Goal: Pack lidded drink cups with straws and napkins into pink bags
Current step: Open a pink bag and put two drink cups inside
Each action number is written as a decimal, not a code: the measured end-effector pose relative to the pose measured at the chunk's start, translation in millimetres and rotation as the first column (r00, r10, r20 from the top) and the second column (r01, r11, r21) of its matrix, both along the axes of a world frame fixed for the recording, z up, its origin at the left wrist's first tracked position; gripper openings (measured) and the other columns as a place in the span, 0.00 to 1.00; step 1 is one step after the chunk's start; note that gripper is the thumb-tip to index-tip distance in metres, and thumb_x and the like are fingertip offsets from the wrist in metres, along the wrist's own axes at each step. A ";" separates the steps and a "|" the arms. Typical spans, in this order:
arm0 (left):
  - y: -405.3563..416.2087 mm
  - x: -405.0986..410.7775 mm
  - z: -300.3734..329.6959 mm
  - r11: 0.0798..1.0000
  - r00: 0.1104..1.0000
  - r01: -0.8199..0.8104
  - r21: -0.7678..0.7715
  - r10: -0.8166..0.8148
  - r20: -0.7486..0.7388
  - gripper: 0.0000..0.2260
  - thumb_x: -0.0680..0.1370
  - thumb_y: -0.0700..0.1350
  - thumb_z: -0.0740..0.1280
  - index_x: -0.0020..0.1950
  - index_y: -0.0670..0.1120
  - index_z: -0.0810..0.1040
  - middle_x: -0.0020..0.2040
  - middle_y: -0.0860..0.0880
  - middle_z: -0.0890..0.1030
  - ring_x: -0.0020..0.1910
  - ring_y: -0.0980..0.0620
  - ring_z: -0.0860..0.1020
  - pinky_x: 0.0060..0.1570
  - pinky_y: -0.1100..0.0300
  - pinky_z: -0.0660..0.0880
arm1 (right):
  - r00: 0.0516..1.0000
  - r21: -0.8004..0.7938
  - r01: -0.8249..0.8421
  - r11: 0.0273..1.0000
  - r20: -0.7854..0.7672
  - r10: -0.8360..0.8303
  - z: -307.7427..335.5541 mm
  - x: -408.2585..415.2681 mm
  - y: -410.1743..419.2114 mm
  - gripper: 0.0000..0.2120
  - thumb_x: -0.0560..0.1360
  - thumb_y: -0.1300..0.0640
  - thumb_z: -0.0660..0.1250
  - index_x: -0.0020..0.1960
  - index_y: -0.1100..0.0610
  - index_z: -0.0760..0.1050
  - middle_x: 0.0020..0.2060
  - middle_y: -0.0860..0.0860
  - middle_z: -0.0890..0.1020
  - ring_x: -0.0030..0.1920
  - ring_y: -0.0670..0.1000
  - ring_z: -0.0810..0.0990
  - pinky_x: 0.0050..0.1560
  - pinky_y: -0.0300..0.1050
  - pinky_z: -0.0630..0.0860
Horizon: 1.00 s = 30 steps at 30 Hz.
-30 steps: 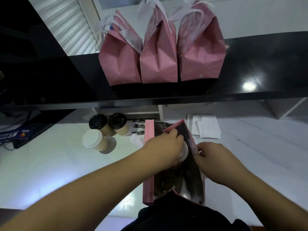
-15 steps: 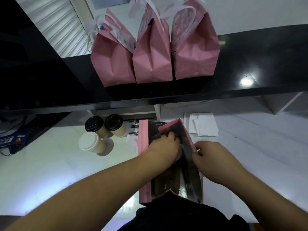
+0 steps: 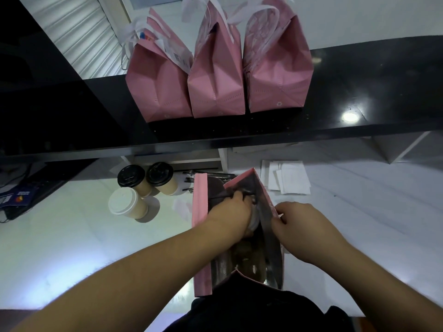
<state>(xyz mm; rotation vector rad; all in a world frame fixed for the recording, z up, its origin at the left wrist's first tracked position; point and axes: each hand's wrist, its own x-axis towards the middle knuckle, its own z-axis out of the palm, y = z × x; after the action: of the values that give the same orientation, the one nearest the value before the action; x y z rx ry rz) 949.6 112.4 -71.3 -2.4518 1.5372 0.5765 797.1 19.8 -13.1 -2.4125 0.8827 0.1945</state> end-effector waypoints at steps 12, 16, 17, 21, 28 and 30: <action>5.0 -1.2 -21.7 0.996 0.997 -0.063 -0.065 0.066 0.050 0.19 0.80 0.41 0.67 0.71 0.40 0.71 0.70 0.39 0.69 0.59 0.38 0.78 0.49 0.50 0.74 | 1.000 -0.059 0.000 0.998 0.021 0.001 -6.4 0.4 6.6 0.14 0.81 0.49 0.58 0.40 0.51 0.75 0.31 0.48 0.79 0.33 0.50 0.78 0.29 0.45 0.71; -2.9 0.9 -0.5 0.986 0.999 -0.035 0.164 0.030 0.034 0.24 0.81 0.45 0.67 0.76 0.40 0.67 0.72 0.39 0.68 0.65 0.37 0.75 0.60 0.46 0.77 | 1.000 -0.059 0.012 0.998 0.026 -0.011 -3.4 2.1 9.0 0.15 0.81 0.48 0.58 0.41 0.51 0.76 0.32 0.48 0.80 0.33 0.50 0.79 0.32 0.49 0.78; -5.5 1.3 12.5 0.977 1.000 -0.020 0.210 0.024 -0.019 0.24 0.81 0.46 0.68 0.75 0.40 0.69 0.68 0.39 0.72 0.63 0.38 0.76 0.61 0.45 0.77 | 0.999 -0.065 0.021 0.998 0.035 -0.019 -3.0 2.4 9.8 0.15 0.81 0.47 0.58 0.39 0.51 0.75 0.32 0.48 0.80 0.32 0.50 0.79 0.30 0.48 0.76; 1.3 4.0 67.6 0.995 0.973 0.078 -0.060 -0.090 -0.211 0.06 0.80 0.43 0.66 0.50 0.46 0.83 0.39 0.52 0.77 0.40 0.47 0.78 0.36 0.56 0.72 | 0.997 -0.094 0.048 0.994 0.070 -0.041 -4.1 3.2 13.7 0.18 0.81 0.47 0.58 0.34 0.51 0.69 0.28 0.48 0.76 0.30 0.50 0.76 0.27 0.45 0.63; 85.9 86.7 94.9 0.566 0.885 -0.453 -0.688 0.189 -0.426 0.03 0.80 0.52 0.68 0.53 0.60 0.79 0.46 0.62 0.83 0.43 0.61 0.82 0.40 0.70 0.77 | 0.999 -0.096 0.027 0.995 0.032 -0.024 -3.7 2.6 15.3 0.17 0.81 0.45 0.58 0.39 0.50 0.77 0.31 0.48 0.82 0.32 0.48 0.80 0.33 0.50 0.79; 121.7 127.3 68.5 0.549 0.822 -0.562 -0.619 0.453 -0.344 0.07 0.79 0.47 0.71 0.56 0.53 0.80 0.45 0.57 0.83 0.44 0.57 0.82 0.45 0.60 0.80 | 0.999 -0.098 0.032 0.995 0.023 -0.030 -3.2 3.6 15.7 0.16 0.81 0.44 0.59 0.42 0.50 0.79 0.34 0.47 0.84 0.33 0.47 0.81 0.37 0.50 0.82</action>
<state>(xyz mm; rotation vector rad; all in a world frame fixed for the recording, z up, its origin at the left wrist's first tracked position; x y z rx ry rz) 1076.9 234.2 -2.8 -3.5973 1.1860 0.2509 800.7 35.5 -16.3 -2.4848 0.9390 0.1154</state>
